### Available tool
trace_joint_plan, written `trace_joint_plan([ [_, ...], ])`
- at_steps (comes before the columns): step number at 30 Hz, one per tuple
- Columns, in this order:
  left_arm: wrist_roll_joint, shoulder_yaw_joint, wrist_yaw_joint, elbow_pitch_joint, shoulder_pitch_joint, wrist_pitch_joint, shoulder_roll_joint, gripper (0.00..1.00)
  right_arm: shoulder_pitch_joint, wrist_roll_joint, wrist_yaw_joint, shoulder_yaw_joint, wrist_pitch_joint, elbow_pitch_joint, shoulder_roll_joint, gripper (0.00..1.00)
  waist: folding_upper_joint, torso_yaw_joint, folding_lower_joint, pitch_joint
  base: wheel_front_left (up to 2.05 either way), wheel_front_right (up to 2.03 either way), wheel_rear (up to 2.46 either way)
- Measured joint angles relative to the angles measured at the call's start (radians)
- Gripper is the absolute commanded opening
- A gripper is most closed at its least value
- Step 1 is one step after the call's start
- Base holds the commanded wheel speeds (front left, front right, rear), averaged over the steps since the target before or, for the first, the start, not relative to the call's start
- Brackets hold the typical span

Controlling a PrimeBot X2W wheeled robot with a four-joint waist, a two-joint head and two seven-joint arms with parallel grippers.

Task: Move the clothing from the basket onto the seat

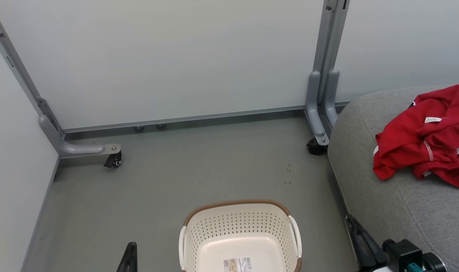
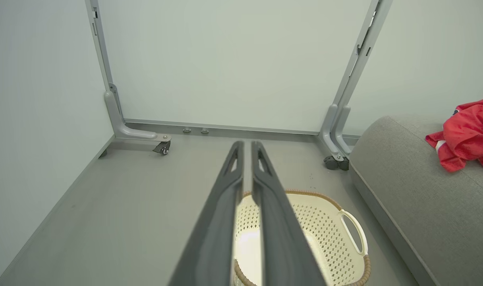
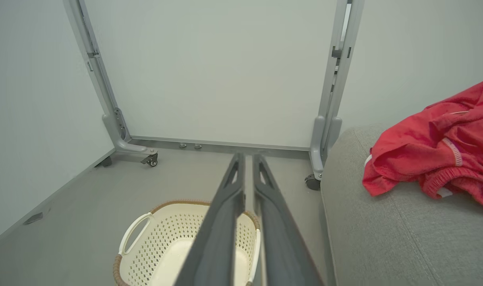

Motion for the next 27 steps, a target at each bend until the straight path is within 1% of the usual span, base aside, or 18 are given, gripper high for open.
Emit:
trace_joint_plan([
  [3,-0.018,0.001,0.0,0.018,0.0,0.009,0.0,0.0,0.01,0.024,0.0,0.001,0.003,0.017,0.001,0.0,0.0,0.0,0.0,0.002,0.0,0.0,0.0],
  [16,-0.258,0.03,-0.008,0.036,-0.04,0.067,0.0,0.0,-0.02,0.301,0.0,-0.011,0.053,0.037,-0.01,0.0,0.0,0.003,0.0,0.015,0.0,0.0,0.0],
  [27,-0.431,0.053,-0.016,0.048,-0.085,0.111,0.002,0.0,-0.054,0.497,0.0,-0.024,0.093,0.051,-0.018,0.0,0.0,0.006,0.0,0.026,0.0,0.0,0.0],
])
